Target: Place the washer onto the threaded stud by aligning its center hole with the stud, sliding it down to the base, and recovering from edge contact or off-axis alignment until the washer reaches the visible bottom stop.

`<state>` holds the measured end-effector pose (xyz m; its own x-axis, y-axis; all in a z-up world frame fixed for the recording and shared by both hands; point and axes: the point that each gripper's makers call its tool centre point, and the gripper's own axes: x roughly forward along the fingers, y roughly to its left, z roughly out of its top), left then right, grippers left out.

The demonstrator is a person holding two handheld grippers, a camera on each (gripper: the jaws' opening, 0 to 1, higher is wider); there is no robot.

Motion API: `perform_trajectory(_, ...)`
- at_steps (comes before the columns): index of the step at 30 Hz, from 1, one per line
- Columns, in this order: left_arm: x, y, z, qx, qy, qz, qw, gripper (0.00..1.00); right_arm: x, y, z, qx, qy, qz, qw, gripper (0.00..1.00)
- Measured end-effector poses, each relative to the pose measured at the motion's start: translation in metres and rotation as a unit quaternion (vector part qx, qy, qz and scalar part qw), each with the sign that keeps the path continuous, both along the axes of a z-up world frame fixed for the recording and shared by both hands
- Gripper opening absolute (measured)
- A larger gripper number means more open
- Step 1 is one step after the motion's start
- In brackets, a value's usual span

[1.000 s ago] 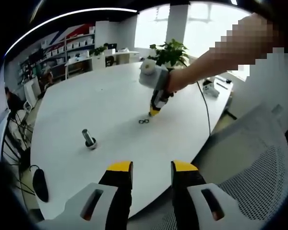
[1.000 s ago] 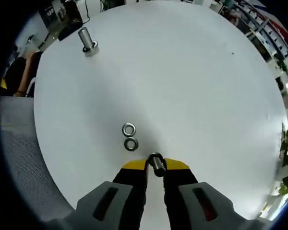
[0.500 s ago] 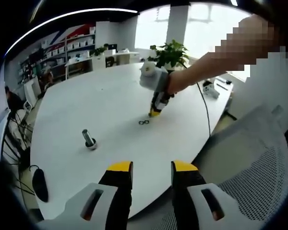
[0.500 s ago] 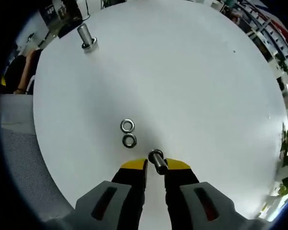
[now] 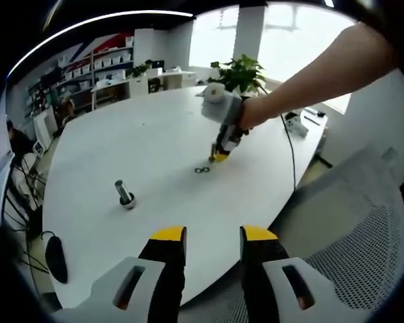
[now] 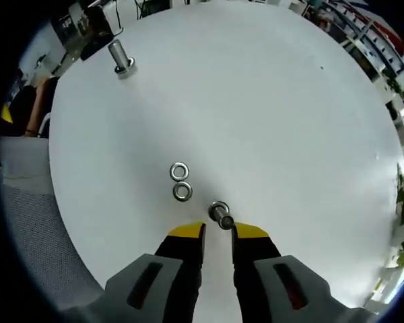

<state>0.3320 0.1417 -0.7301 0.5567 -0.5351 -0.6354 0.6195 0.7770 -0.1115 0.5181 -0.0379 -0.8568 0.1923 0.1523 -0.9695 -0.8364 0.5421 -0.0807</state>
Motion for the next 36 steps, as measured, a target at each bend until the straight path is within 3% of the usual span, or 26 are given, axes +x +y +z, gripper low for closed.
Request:
perform_trajectory(7, 0.0, 0.001, 0.0, 0.002, -0.001, 0.001, 1.0, 0.3, -0.011, 0.001, 0.0, 0.009, 0.007, -0.003, 0.9999, 0.18)
perform_trajectory(15, 0.001, 0.001, 0.0, 0.005, -0.002, 0.002, 1.0, 0.3, -0.024, 0.023, -0.001, 0.037, 0.016, -0.003, 0.9992, 0.17)
perform_trajectory(23, 0.0, 0.001, -0.001, 0.007, -0.001, 0.001, 1.0, 0.3, -0.019, 0.043, -0.006, 0.044, 0.01, 0.01, 0.9989, 0.18)
perform_trajectory(36, 0.0, 0.0, -0.001, 0.006, 0.0, -0.001, 1.0, 0.3, -0.012, 0.043, -0.01, 0.035, 0.006, -0.004, 0.9994, 0.19)
